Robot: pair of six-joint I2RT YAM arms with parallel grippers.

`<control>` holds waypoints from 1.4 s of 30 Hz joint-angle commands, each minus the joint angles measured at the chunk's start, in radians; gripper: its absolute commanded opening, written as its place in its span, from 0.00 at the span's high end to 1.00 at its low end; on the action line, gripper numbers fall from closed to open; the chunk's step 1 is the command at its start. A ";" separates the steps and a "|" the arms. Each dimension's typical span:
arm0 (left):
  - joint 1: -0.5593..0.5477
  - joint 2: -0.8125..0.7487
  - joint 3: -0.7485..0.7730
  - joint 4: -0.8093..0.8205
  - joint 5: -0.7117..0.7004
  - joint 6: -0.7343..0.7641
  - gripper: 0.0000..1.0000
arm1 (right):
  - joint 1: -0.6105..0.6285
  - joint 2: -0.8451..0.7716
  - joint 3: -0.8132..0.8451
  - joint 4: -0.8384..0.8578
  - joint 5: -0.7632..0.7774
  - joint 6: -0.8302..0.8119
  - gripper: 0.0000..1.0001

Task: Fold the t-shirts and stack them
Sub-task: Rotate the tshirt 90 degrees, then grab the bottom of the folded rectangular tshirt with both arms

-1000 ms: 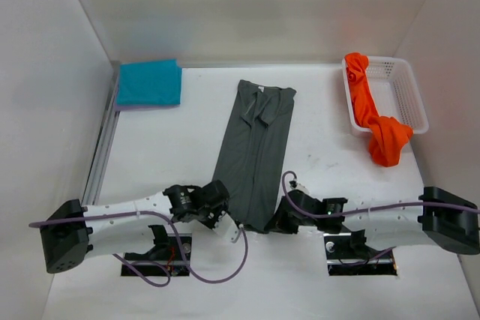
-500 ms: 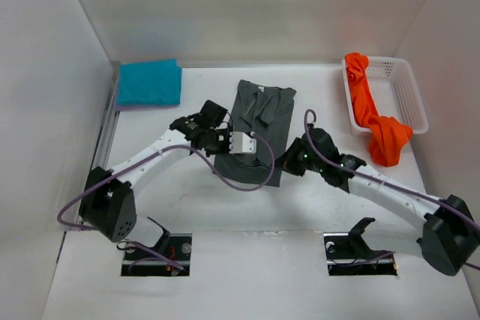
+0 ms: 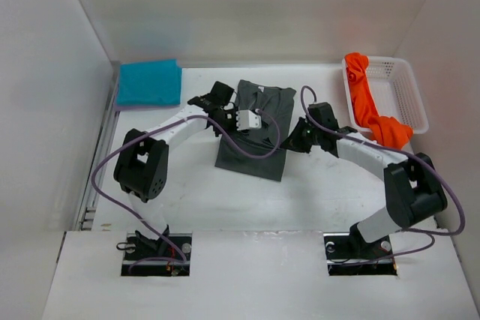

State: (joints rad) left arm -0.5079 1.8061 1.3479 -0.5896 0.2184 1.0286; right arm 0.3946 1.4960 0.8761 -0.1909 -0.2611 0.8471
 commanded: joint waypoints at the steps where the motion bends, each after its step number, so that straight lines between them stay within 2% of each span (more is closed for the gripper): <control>1: 0.019 0.024 0.080 0.059 0.029 0.004 0.92 | -0.013 0.053 0.061 0.065 -0.061 -0.056 0.94; 8: 0.018 0.078 0.083 0.135 0.019 0.005 0.84 | -0.039 0.173 0.121 0.105 -0.066 -0.075 0.89; 11: 0.027 0.113 0.089 0.171 0.009 0.001 0.80 | -0.076 0.201 0.123 0.126 -0.052 -0.086 0.77; 13: 0.033 0.137 0.097 0.191 -0.004 -0.004 0.75 | -0.099 0.214 0.135 0.143 -0.052 -0.088 0.65; 18: 0.064 0.202 0.152 0.276 -0.088 -0.015 0.62 | -0.162 0.239 0.208 0.176 -0.043 -0.085 0.58; 20: 0.085 0.225 0.207 0.310 -0.123 -0.042 0.54 | -0.184 0.254 0.256 0.165 -0.040 -0.088 0.57; 23: 0.108 0.233 0.299 0.306 -0.143 -0.094 0.44 | -0.193 0.270 0.311 0.145 -0.049 -0.097 0.57; 26: 0.113 0.175 0.304 0.297 -0.142 -0.104 0.41 | -0.191 0.233 0.313 0.142 -0.056 -0.102 0.58; 30: 0.089 0.035 0.171 0.292 -0.122 -0.073 0.34 | -0.161 0.120 0.247 0.107 -0.075 -0.166 0.62; 36: 0.038 -0.145 -0.099 0.267 -0.108 -0.061 0.34 | -0.037 -0.005 0.100 0.030 -0.017 -0.217 0.77; 39: 0.019 -0.215 -0.206 0.263 -0.109 -0.064 0.34 | 0.014 -0.013 0.069 -0.002 0.011 -0.174 0.84; 42: 0.007 -0.270 -0.286 0.252 -0.111 -0.076 0.34 | 0.074 0.032 0.069 -0.039 0.016 -0.152 0.88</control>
State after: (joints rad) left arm -0.4984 1.6047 1.1229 -0.3264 0.0925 0.9752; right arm 0.4328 1.5021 0.9508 -0.1867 -0.2810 0.6807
